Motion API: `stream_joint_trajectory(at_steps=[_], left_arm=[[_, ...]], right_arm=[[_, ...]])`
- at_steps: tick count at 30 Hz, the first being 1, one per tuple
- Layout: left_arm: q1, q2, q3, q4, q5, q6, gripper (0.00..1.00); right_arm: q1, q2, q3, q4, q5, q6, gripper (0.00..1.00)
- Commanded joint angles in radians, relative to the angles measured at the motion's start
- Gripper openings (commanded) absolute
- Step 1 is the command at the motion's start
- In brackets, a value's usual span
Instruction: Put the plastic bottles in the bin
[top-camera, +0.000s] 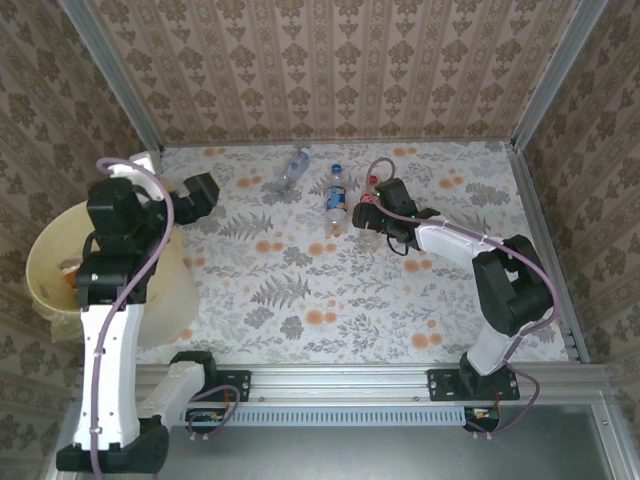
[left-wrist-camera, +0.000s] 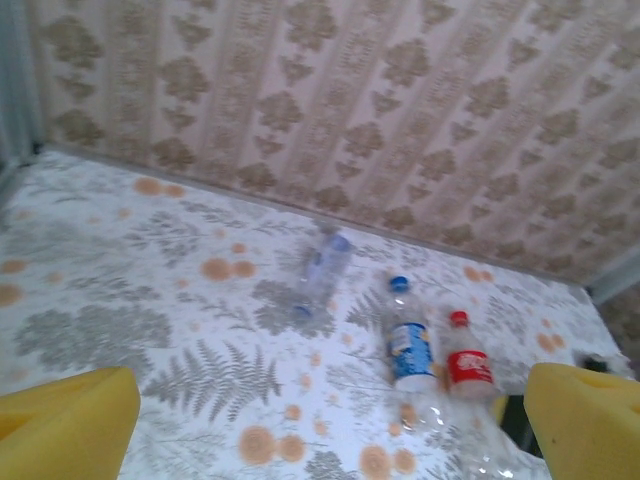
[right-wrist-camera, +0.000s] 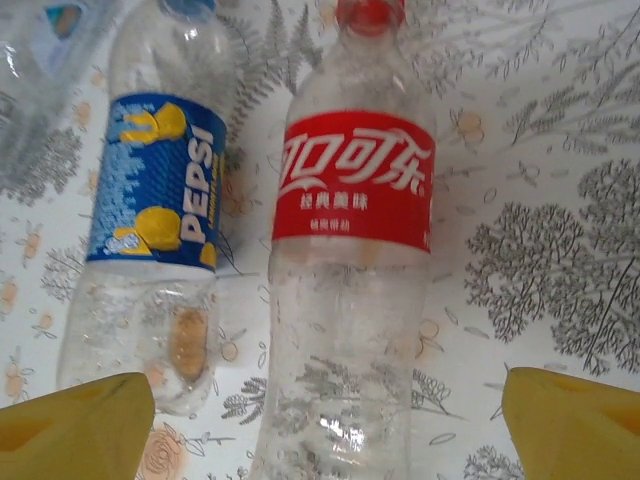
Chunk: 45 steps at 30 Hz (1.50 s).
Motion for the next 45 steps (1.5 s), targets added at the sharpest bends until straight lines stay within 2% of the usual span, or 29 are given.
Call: stream_joint_trajectory(at_steps=[1,6,11,18,21,28,32,37,42,45], left_arm=[[-0.071,0.04,-0.015,0.092,0.011,0.006,1.0],[-0.169,0.097,-0.013,0.132,-0.018,0.031,1.0],[-0.232,0.128,-0.007,0.134,-0.07,0.055,1.0],[-0.244,0.138,-0.01,0.136,-0.096,0.062,1.0],[-0.249,0.149,-0.011,0.139,-0.095,0.056,1.0],[-0.282,0.202,-0.023,0.172,-0.077,0.002,1.0],[-0.313,0.236,-0.093,0.27,-0.009,-0.085,1.0],[-0.387,0.279,-0.156,0.348,0.037,-0.138,1.0],[-0.432,0.296,-0.278,0.612,0.124,-0.224,1.0],[-0.457,0.312,-0.281,0.667,0.114,-0.218,1.0]], right_arm=[[0.019,0.026,-0.013,-0.032,0.037,0.019,0.87],[0.03,0.07,0.003,-0.039,0.059,0.017,0.84],[0.038,0.121,0.035,-0.072,0.123,-0.003,0.82],[0.041,0.174,0.035,-0.053,0.129,-0.006,0.77],[0.041,0.185,0.03,-0.036,0.127,-0.016,0.71],[0.042,0.089,-0.036,0.023,0.129,-0.043,0.6],[0.041,-0.009,-0.104,0.086,0.128,-0.074,0.56],[0.041,-0.108,-0.147,0.108,0.085,-0.103,0.53],[0.045,-0.204,-0.252,0.317,-0.101,-0.091,0.52],[0.062,-0.228,-0.272,0.374,-0.182,-0.094,0.52]])
